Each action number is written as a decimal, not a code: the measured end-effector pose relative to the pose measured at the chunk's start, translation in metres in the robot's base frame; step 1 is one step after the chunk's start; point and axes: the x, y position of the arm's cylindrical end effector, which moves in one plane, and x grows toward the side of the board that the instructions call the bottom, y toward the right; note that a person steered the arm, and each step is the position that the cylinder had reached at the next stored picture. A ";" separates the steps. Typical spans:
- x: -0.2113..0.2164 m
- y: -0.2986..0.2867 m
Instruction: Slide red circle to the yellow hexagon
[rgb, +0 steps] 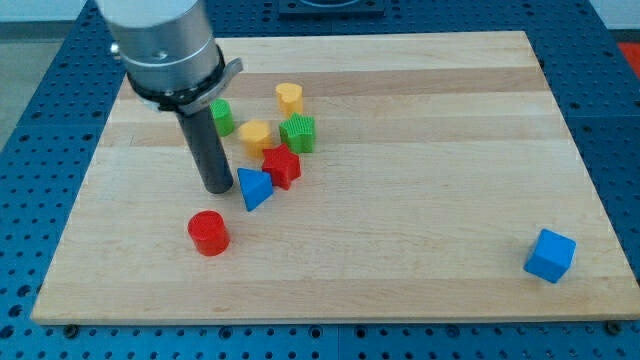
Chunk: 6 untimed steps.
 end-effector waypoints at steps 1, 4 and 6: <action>0.021 -0.009; 0.149 -0.050; -0.013 0.038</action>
